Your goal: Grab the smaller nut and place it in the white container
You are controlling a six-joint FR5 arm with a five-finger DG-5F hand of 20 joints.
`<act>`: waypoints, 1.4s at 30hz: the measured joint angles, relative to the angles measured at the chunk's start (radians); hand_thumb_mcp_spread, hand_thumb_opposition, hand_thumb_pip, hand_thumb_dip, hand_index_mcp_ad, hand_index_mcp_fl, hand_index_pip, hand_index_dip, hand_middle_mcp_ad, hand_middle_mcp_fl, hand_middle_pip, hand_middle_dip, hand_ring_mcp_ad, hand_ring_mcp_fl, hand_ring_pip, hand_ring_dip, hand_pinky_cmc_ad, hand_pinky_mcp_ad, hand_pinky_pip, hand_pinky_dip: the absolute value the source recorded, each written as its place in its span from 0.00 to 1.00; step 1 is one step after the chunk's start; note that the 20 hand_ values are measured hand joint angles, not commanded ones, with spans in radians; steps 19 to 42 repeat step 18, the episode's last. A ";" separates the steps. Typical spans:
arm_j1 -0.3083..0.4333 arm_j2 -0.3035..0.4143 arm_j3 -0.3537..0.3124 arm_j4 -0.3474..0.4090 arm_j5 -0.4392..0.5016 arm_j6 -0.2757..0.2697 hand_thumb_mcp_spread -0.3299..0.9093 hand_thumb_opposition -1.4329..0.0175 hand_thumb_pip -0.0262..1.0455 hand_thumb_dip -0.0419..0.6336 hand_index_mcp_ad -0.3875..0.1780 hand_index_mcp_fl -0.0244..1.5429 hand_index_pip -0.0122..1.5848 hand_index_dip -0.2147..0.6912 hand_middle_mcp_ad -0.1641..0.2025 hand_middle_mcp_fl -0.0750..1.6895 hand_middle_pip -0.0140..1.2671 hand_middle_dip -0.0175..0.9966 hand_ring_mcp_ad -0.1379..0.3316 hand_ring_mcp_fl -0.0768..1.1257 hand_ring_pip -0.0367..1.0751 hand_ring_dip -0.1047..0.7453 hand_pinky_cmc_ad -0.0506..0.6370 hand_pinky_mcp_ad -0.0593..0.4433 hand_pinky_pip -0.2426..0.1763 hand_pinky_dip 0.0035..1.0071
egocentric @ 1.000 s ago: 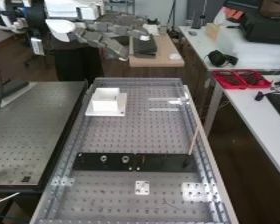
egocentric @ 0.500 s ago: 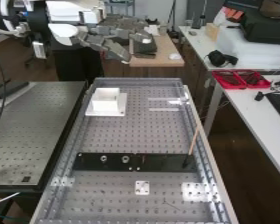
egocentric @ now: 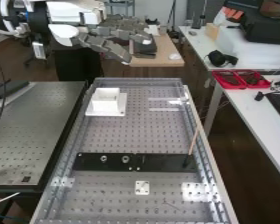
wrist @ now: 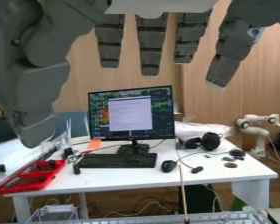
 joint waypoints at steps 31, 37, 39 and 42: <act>0.001 0.001 -0.003 0.007 -0.001 -0.002 0.51 0.48 0.48 0.32 0.41 0.10 0.09 0.36 0.63 0.11 0.12 0.24 0.59 0.06 0.12 0.22 0.72 0.77 0.35 0.53; 0.001 0.001 -0.003 0.007 -0.001 -0.002 0.51 0.48 0.48 0.32 0.41 0.10 0.09 0.36 0.63 0.11 0.12 0.24 0.59 0.06 0.12 0.22 0.72 0.77 0.35 0.53; 0.001 0.001 -0.003 0.007 -0.001 -0.002 0.51 0.48 0.48 0.32 0.41 0.10 0.09 0.36 0.63 0.11 0.12 0.24 0.59 0.06 0.12 0.22 0.72 0.77 0.35 0.53; 0.001 0.001 -0.003 0.007 -0.001 -0.002 0.51 0.48 0.48 0.32 0.41 0.10 0.09 0.36 0.63 0.11 0.12 0.24 0.59 0.06 0.12 0.22 0.72 0.77 0.35 0.53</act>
